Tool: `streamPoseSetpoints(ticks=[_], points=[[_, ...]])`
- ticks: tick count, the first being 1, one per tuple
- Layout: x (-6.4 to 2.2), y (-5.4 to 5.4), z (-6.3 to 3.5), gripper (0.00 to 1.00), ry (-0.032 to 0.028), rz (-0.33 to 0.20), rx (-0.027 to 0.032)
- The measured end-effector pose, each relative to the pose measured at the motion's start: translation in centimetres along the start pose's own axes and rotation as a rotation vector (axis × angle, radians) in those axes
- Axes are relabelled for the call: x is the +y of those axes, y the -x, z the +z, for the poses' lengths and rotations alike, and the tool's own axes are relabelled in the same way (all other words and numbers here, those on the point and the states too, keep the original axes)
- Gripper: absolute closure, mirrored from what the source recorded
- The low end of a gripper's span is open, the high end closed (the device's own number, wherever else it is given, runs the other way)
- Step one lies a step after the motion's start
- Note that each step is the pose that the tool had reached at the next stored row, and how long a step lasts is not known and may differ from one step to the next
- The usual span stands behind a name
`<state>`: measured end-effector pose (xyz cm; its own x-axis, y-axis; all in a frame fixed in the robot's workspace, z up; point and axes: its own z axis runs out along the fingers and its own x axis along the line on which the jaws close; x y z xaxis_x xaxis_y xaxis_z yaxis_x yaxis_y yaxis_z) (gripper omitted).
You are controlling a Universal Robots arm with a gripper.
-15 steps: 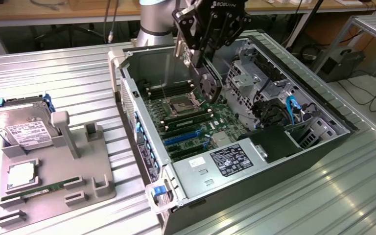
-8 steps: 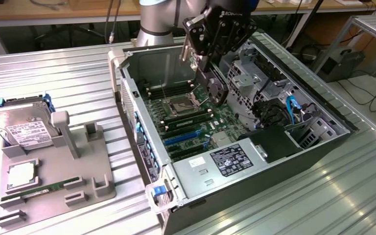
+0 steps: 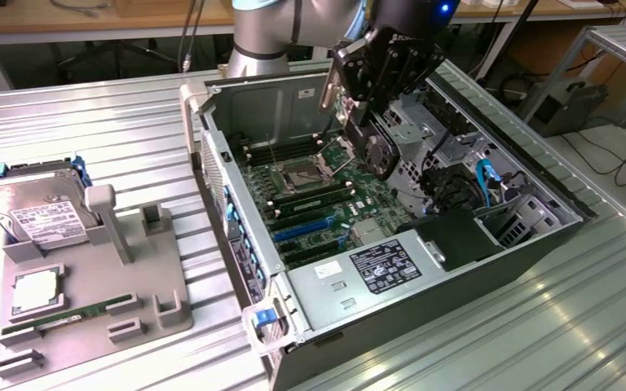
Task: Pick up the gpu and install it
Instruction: 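Pick up the gpu and move the gpu toward the slot, then insert the gpu into the slot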
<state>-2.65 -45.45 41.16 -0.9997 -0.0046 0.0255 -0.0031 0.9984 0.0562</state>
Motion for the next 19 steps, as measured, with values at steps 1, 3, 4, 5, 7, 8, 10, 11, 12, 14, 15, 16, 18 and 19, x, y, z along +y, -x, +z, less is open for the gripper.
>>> streamPoseSetpoints(ticks=[1, 3, 4, 5, 7, 8, 10, 11, 12, 14, 15, 16, 18, 19], points=[[-0.02, 0.28, 0.26, 0.74, 0.0001, 0.0, -0.0001], [-0.03, 0.33, 0.43, 0.74, 0.0, 0.0, 0.0], [-0.03, 0.33, 0.43, 0.74, -0.0001, 0.0, 0.0], [-0.03, 0.33, 0.44, 0.74, 0.0, -0.003, 0.0001], [-0.03, 0.33, 0.44, 0.74, -0.0001, -0.006, 0.0003], [-0.03, 0.33, 0.44, 0.74, -0.0001, -0.006, 0.0003], [-0.03, 0.33, 0.43, 0.74, -0.0002, -0.006, 0.0003], [-0.03, 0.33, 0.43, 0.74, -0.0002, -0.006, 0.0003], [-0.03, 0.33, 0.44, 0.74, -0.0001, -0.006, 0.0003], [-0.03, 0.33, 0.44, 0.74, -0.0001, -0.006, 0.0003], [-0.03, 0.33, 0.44, 0.74, -0.0001, -0.007, 0.0003], [-0.03, 0.33, 0.44, 0.74, -0.0001, -0.007, 0.0003], [-0.03, 0.34, 0.46, 0.74, -0.0003, -0.016, -0.0006], [-0.03, 0.34, 0.47, 0.74, -0.0007, -0.032, -0.0011]])
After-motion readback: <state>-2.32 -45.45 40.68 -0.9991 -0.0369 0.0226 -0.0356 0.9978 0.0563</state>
